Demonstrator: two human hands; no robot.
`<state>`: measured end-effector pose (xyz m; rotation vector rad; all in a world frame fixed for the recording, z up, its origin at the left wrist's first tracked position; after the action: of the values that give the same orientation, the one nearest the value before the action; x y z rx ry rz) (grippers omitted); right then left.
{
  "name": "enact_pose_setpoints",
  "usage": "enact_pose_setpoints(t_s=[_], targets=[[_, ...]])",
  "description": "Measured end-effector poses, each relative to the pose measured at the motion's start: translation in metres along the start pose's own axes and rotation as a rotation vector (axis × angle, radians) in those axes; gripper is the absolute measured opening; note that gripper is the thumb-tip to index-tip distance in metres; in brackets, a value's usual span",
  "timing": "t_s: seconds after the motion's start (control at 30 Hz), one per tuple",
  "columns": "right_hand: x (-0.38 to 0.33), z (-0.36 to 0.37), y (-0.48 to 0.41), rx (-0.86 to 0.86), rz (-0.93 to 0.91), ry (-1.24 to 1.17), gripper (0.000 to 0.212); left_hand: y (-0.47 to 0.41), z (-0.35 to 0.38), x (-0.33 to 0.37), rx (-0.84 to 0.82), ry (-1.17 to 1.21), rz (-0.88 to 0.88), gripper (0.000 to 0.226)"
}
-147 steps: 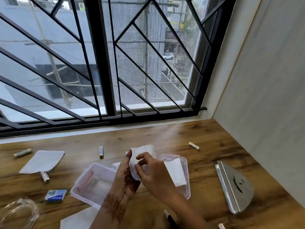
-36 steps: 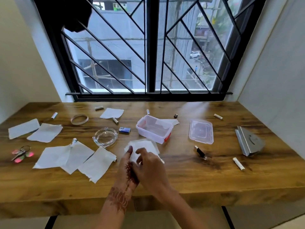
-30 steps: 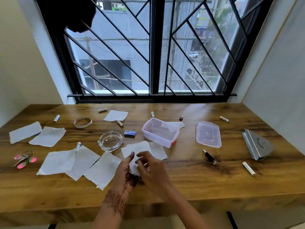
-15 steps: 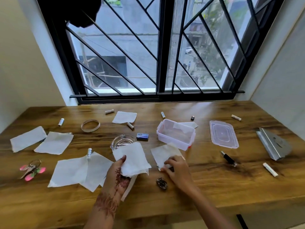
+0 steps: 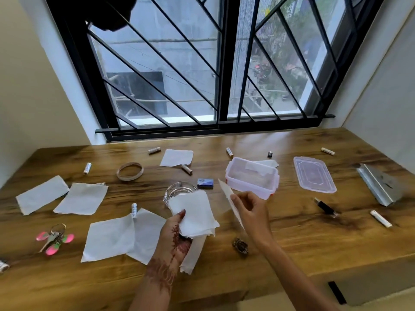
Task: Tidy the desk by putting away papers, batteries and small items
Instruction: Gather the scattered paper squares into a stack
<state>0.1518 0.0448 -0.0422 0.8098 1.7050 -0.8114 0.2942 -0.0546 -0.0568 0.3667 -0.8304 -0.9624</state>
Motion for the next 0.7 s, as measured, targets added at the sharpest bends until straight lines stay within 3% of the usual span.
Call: enact_pose_setpoints(t_s=[0.13,0.33,0.4,0.6,0.7], targets=[[-0.022,0.017,0.011,-0.162,-0.189,0.06,0.006,-0.006,0.002,0.0,-0.034,-0.029,-0.023,0.016],[-0.019,0.035,0.022,-0.437,-0.504,0.389,0.048,-0.014,0.021,-0.001,-0.206,0.037,-0.085,0.042],[-0.016,0.033,0.019,-0.478,-0.531,0.378,0.049,-0.015,0.031,-0.001,-0.24,0.022,-0.122,0.041],[-0.023,0.008,-0.021,-0.394,-0.55,0.306,0.049,-0.039,0.049,-0.002,-0.087,-0.084,-0.002,0.022],[-0.024,-0.027,-0.069,-0.225,-0.52,0.249,0.028,-0.047,0.06,0.001,-0.087,-0.081,0.066,0.02]])
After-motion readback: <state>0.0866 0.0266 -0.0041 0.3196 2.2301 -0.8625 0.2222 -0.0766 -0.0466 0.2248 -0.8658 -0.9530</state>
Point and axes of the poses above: each hand's wrist, its own y-axis away from the middle knuckle, its own z-axis out of the palm, x = y × z, the point moved 3 cm from there along -y, towards the middle knuckle, and after that the axes turned 2 degrees about x, right-handed, at the moved point
